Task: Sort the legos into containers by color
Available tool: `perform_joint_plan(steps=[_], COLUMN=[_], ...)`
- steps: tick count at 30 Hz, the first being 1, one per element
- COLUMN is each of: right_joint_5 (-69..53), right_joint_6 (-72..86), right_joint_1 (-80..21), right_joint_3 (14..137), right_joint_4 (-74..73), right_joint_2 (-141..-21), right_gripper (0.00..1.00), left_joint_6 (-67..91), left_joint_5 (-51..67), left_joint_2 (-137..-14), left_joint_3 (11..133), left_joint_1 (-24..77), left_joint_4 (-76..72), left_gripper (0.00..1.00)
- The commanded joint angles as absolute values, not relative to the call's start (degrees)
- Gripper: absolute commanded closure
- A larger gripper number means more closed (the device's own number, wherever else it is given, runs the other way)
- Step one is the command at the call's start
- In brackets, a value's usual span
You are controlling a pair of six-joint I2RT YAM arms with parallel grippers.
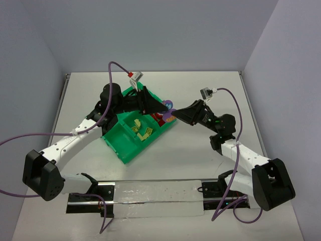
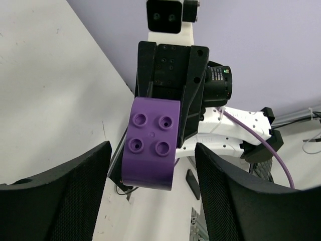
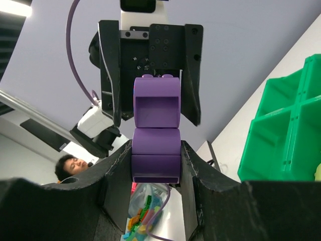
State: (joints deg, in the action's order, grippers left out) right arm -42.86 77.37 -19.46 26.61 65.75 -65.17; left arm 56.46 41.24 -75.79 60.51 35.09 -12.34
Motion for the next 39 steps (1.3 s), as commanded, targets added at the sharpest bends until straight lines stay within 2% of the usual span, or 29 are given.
perform_joint_plan(steps=[1,5,6,8,9,10,27,29,31,32,35,39], right_joint_5=[-43.4,-43.6,-43.6,-43.5,-43.5,-43.5,-46.8,-45.0,-39.9,-35.8,-25.4,-17.9], right_joint_6=[75.6,75.2,75.2,75.1,75.0,74.9,70.7,66.2,59.0,53.5,41.3,35.2], right_joint_1=[-19.3,-19.3,-19.3,-19.3,-19.3,-19.3,-18.1,-17.9,-17.9,-18.0,-18.0,-17.9], right_joint_3=[25.8,25.7,25.6,25.4,25.2,25.0,18.1,18.6,22.9,25.4,29.9,33.9], right_joint_4=[66.0,65.4,65.4,65.3,65.3,65.2,61.3,54.0,35.0,24.7,7.1,-3.6], right_joint_2=[-62.8,-62.4,-62.4,-62.4,-62.3,-62.3,-59.9,-57.9,-54.2,-52.1,-47.4,-45.3], right_gripper=[1.0,1.0,1.0,1.0,1.0,1.0,1.0,1.0,1.0,1.0,1.0,1.0], left_joint_6=[55.6,56.7,57.0,57.5,57.7,57.8,57.4,54.3,51.7,51.0,53.1,58.3], left_joint_5=[38.1,38.2,38.3,38.5,38.6,38.7,26.3,21.6,13.8,6.9,-16.3,-21.4], left_joint_2=[-72.8,-72.6,-72.7,-73.1,-73.1,-73.2,-67.0,-65.0,-62.9,-61.3,-56.4,-52.9], left_joint_3=[62.6,61.9,61.8,61.7,61.8,61.8,59.4,60.0,60.4,60.3,58.4,51.8], left_joint_1=[34.8,34.7,34.7,34.7,34.7,34.7,28.2,27.9,28.0,28.4,30.7,31.6], left_joint_4=[-13.2,-14.8,-15.0,-15.7,-16.0,-16.2,-7.4,-0.3,9.0,15.0,29.5,36.4], left_gripper=[0.28,0.42,0.5,0.75,0.92,0.99,1.0,1.0,1.0,1.0,1.0,1.0])
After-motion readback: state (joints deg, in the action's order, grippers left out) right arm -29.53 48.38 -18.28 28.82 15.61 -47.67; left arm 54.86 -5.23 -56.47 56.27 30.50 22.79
